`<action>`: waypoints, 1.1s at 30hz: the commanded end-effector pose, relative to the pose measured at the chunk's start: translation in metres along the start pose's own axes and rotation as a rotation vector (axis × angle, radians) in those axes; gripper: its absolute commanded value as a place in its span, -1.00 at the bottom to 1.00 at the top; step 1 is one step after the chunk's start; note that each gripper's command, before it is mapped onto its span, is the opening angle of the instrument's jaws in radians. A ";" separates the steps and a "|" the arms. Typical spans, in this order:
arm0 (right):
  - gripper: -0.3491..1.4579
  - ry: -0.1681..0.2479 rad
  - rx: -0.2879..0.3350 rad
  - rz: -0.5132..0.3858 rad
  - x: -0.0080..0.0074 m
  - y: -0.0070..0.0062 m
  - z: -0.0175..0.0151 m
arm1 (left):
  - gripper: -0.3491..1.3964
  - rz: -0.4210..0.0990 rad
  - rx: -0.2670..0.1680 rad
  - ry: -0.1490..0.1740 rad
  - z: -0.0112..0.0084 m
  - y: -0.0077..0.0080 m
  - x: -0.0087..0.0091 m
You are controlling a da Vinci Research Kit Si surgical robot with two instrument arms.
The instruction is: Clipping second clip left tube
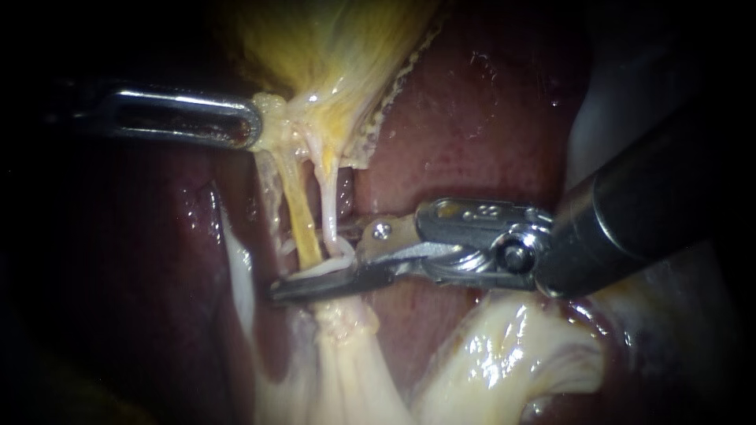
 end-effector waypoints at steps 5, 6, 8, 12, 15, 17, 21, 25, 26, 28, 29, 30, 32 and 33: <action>-0.12 0.000 0.000 -0.003 -0.0007 0.0003 -0.0014 | -1.00 0.000 0.001 0.001 -0.0001 0.0002 0.0000; -0.12 0.003 -0.006 -0.004 -0.0009 0.0004 -0.0019 | -1.00 -0.006 0.001 0.001 -0.0001 0.0003 0.0000; -0.11 0.006 -0.014 -0.005 -0.0012 0.0005 -0.0028 | -1.00 -0.005 0.002 0.001 -0.0002 0.0005 0.0001; -0.11 0.007 -0.026 -0.006 -0.0019 0.0006 -0.0050 | -1.00 -0.005 0.002 0.001 -0.0003 0.0006 0.0001; -0.11 -0.006 -0.038 -0.011 -0.0019 0.0005 -0.0063 | -1.00 -0.005 0.002 0.001 -0.0003 0.0006 0.0001; -0.11 -0.021 -0.039 -0.015 -0.0018 0.0004 -0.0072 | -1.00 -0.005 0.002 0.001 -0.0003 0.0006 0.0001; -0.11 -0.032 -0.043 -0.035 -0.0015 -0.0001 -0.0089 | -1.00 -0.005 0.002 0.001 -0.0004 0.0006 0.0001; -0.11 -0.032 -0.035 -0.038 0.0000 -0.0012 -0.0104 | -1.00 -0.005 0.003 0.001 -0.0004 0.0006 0.0001; -0.11 -0.027 -0.032 -0.042 0.0003 -0.0015 -0.0106 | -1.00 -0.005 0.003 0.001 -0.0004 0.0006 0.0001; -0.12 -0.010 -0.024 -0.038 0.0010 -0.0021 -0.0107 | -1.00 -0.005 0.003 0.001 -0.0004 0.0006 0.0001; -0.12 0.000 -0.024 -0.036 0.0014 -0.0025 -0.0107 | -1.00 -0.005 0.003 0.001 -0.0004 0.0006 0.0001; -0.12 0.003 -0.023 -0.035 0.0017 -0.0027 -0.0105 | -1.00 -0.005 0.003 0.001 -0.0004 0.0006 0.0001; -0.12 0.006 -0.024 -0.034 0.0020 -0.0030 -0.0100 | -1.00 -0.005 0.003 0.001 -0.0004 0.0006 0.0001; -0.12 0.007 -0.025 -0.034 0.0020 -0.0031 -0.0097 | -1.00 -0.005 0.002 0.001 -0.0004 0.0006 0.0001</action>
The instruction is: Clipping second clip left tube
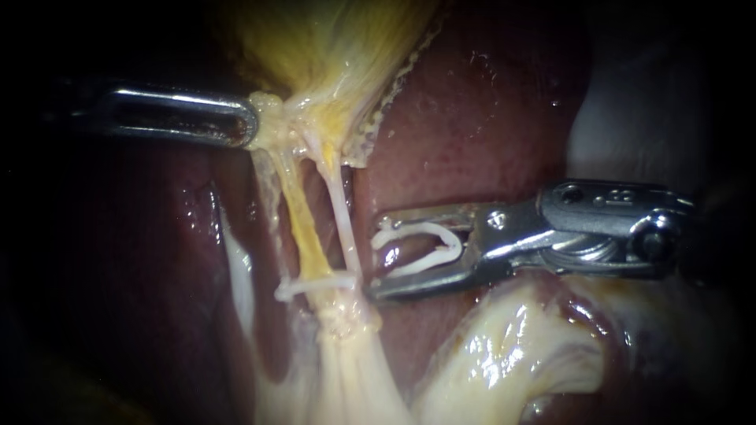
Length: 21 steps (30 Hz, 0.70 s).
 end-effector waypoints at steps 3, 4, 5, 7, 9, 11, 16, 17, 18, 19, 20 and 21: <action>-0.12 0.000 -0.007 0.000 -0.0002 0.0002 0.0013 | -1.00 0.000 0.000 0.000 0.0001 0.0000 0.0000; -0.12 0.001 -0.009 0.000 -0.0002 0.0003 0.0016 | -1.00 0.000 0.000 0.000 0.0001 0.0000 0.0000; -0.12 0.001 -0.011 -0.001 -0.0003 0.0005 0.0021 | -1.00 0.000 -0.001 0.000 0.0001 0.0000 0.0000; -0.12 0.000 -0.009 -0.003 -0.0006 0.0007 0.0027 | -1.00 0.000 -0.001 0.000 0.0001 0.0000 0.0000; -0.12 -0.003 -0.001 -0.006 -0.0011 0.0011 0.0033 | -1.00 0.000 -0.001 0.000 0.0001 -0.0001 0.0000; -0.12 -0.007 0.008 -0.009 -0.0016 0.0014 0.0037 | -1.00 0.000 -0.001 0.000 0.0001 -0.0001 0.0000; -0.12 -0.009 0.009 -0.017 -0.0028 0.0022 0.0048 | -1.00 -0.005 -0.002 -0.001 0.0001 -0.0001 0.0001; -0.12 -0.009 0.008 -0.024 -0.0030 0.0023 0.0050 | -1.00 -0.005 -0.002 -0.001 0.0002 -0.0001 0.0001; -0.12 -0.010 0.010 -0.025 -0.0032 0.0025 0.0051 | -1.00 -0.005 -0.002 -0.001 0.0002 -0.0001 0.0001; -0.12 -0.010 0.009 -0.026 -0.0033 0.0027 0.0052 | -1.00 -0.005 -0.002 -0.001 0.0002 -0.0001 0.0001; -0.12 -0.010 0.009 -0.026 -0.0034 0.0028 0.0053 | -1.00 -0.005 -0.002 -0.001 0.0002 -0.0001 0.0002; -0.12 -0.010 0.008 -0.027 -0.0036 0.0030 0.0054 | -1.00 -0.005 -0.002 -0.001 0.0002 -0.0001 0.0002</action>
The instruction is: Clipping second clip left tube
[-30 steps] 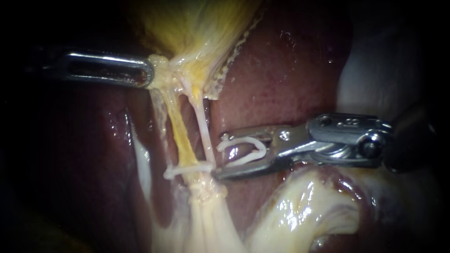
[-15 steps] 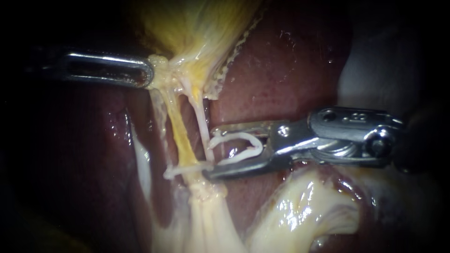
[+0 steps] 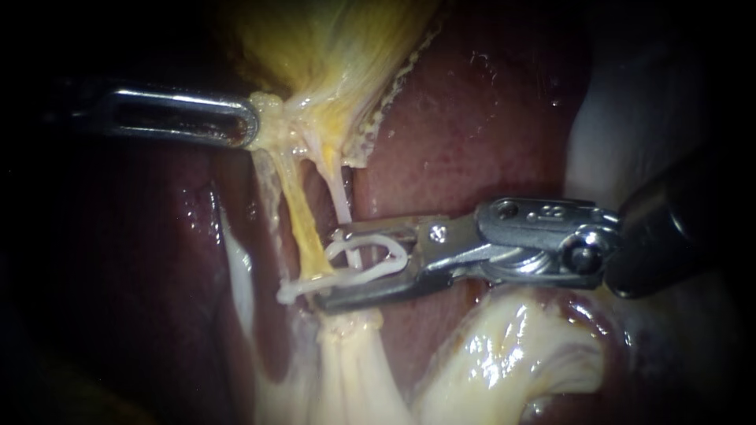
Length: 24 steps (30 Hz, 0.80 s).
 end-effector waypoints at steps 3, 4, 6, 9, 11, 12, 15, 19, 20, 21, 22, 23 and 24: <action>-0.12 0.003 -0.002 -0.002 -0.0005 0.0005 0.0002 | -1.00 0.000 0.000 0.000 0.0000 0.0000 0.0001; -0.12 0.003 -0.003 -0.003 -0.0006 0.0007 0.0002 | -1.00 0.000 0.000 0.000 0.0000 0.0000 0.0001; -0.12 0.000 -0.005 -0.004 -0.0008 0.0010 0.0004 | -1.00 0.000 0.000 0.000 0.0000 0.0000 0.0001; -0.12 0.000 -0.005 -0.005 -0.0010 0.0015 0.0009 | -1.00 0.000 -0.001 0.000 0.0001 0.0000 0.0001; -0.12 -0.001 -0.002 -0.005 -0.0010 0.0018 0.0014 | -1.00 0.001 -0.001 -0.001 0.0002 0.0000 0.0002; -0.12 -0.003 0.003 -0.004 -0.0009 0.0019 0.0016 | -1.00 0.001 -0.001 -0.001 0.0002 0.0000 0.0002; -0.12 -0.007 0.017 0.003 -0.0006 0.0020 0.0023 | -1.00 0.001 -0.001 -0.001 0.0002 0.0000 0.0002; -0.12 -0.001 0.078 0.016 -0.0003 0.0019 0.0030 | -1.00 0.001 -0.002 -0.001 0.0003 0.0000 0.0002; -0.12 0.012 0.093 0.022 -0.0001 0.0018 0.0032 | -1.00 -0.005 -0.002 -0.001 0.0004 0.0000 0.0002; -0.12 0.019 0.106 0.029 0.0000 0.0018 0.0034 | -1.00 -0.005 -0.002 -0.001 0.0004 0.0000 0.0002; -0.12 0.032 0.123 0.035 0.0001 0.0017 0.0037 | -1.00 -0.005 -0.002 -0.001 0.0004 0.0000 0.0002; -0.12 0.036 0.135 0.043 0.0002 0.0015 0.0039 | -1.00 -0.005 -0.002 -0.001 0.0004 0.0000 0.0002; -0.12 0.041 0.148 0.045 0.0004 0.0014 0.0041 | -1.00 -0.005 -0.002 -0.001 0.0004 0.0000 0.0002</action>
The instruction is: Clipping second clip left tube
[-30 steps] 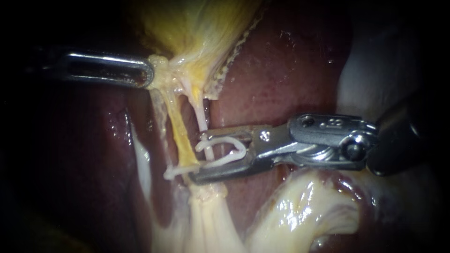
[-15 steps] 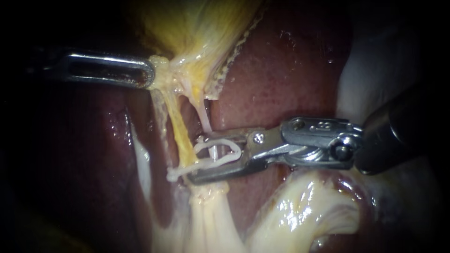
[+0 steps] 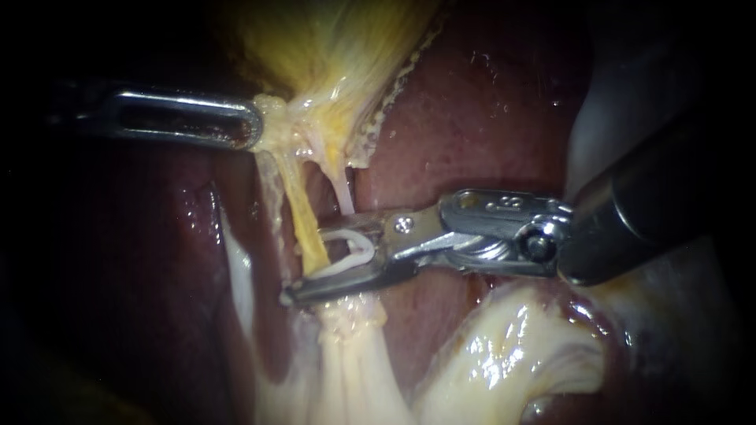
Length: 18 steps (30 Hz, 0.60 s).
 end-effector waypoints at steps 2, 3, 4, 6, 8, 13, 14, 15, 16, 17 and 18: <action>-0.12 0.014 0.023 0.005 0.0003 -0.0006 0.0006 | -1.00 -0.001 0.001 0.000 0.0000 0.0000 0.0000; -0.12 0.019 0.033 0.007 0.0004 -0.0008 0.0008 | -1.00 -0.001 0.000 0.000 0.0000 0.0000 0.0000; -0.12 0.027 0.044 0.014 0.0006 -0.0012 0.0011 | -1.00 -0.001 0.000 0.000 0.0000 0.0000 0.0000; -0.12 0.034 0.065 0.019 0.0008 -0.0019 0.0014 | -1.00 -0.001 0.000 0.000 0.0000 0.0000 0.0000; -0.13 0.039 0.082 0.018 0.0010 -0.0026 0.0017 | -1.00 -0.001 0.000 0.000 0.0000 0.0000 0.0000; -0.14 0.047 0.123 0.012 0.0014 -0.0040 0.0020 | -1.00 -0.001 0.001 0.000 0.0000 0.0000 0.0000; -0.14 0.045 0.126 0.010 0.0014 -0.0043 0.0020 | -1.00 -0.001 0.001 0.000 0.0000 0.0000 0.0000; -0.15 0.044 0.129 0.009 0.0014 -0.0045 0.0021 | -1.00 -0.001 0.001 0.000 -0.0001 0.0000 0.0000; -0.15 0.044 0.130 0.009 0.0015 -0.0047 0.0021 | -1.00 -0.001 0.001 0.000 -0.0001 0.0000 0.0000; -0.16 0.044 0.131 0.009 0.0015 -0.0048 0.0021 | -1.00 -0.001 0.001 0.000 -0.0001 0.0000 0.0000; -0.18 0.044 0.131 0.010 0.0016 -0.0049 0.0021 | -1.00 -0.001 0.001 0.000 -0.0001 0.0000 0.0000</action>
